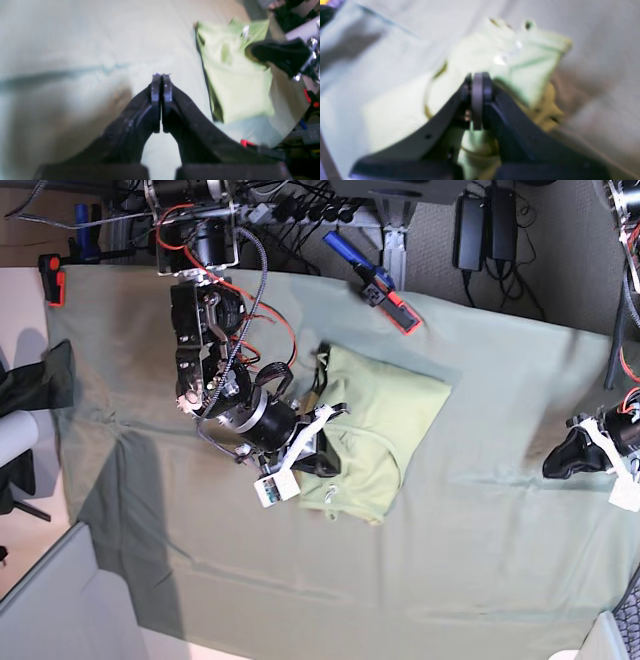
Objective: Fold the T-shirt properly
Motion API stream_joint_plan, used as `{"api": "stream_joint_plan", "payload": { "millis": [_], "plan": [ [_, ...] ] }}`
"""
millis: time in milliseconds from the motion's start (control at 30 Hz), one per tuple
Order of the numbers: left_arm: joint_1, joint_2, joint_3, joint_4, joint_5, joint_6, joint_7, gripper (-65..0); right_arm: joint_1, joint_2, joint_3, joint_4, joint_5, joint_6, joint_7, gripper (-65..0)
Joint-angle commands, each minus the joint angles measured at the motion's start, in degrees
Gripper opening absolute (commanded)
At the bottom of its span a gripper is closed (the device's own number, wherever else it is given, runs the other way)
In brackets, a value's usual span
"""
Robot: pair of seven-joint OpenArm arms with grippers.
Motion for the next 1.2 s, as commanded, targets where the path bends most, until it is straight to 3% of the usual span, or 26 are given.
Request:
{"api": "stream_joint_plan", "payload": {
  "millis": [0,333,567,700,900,1167],
  "plan": [
    [-0.17,-1.14,-0.48,1.09,-1.66,-0.95,-1.14,-65.0,1.29,0.28,0.17,0.59,-0.02,0.37,2.86,-65.0],
    [9.57,-1.73,-6.10,9.84,-2.38,-0.95,-1.14,-65.0,1.88,0.33,0.24,-5.07,-8.70,0.28,8.59,-65.0],
    [16.44,-1.73,-10.45,15.72,-2.34,-0.95,-1.11,-65.0,2.54,0.28,0.39,-8.50,-8.15,0.31,9.33,-65.0],
    [19.47,-1.73,-13.00,15.74,-2.38,-0.95,-1.16,-65.0,2.32,0.28,0.68,-5.46,-4.87,0.33,9.20,-65.0],
    [24.61,-1.73,-18.67,16.48,-3.78,-0.95,-1.31,-65.0,2.19,0.28,0.94,3.63,-2.67,0.33,4.15,-65.0],
    [30.67,-1.73,-19.17,17.35,-1.09,-0.95,-1.36,-65.0,0.37,0.70,4.24,11.80,-1.95,0.31,-0.13,-65.0]
  ]
}}
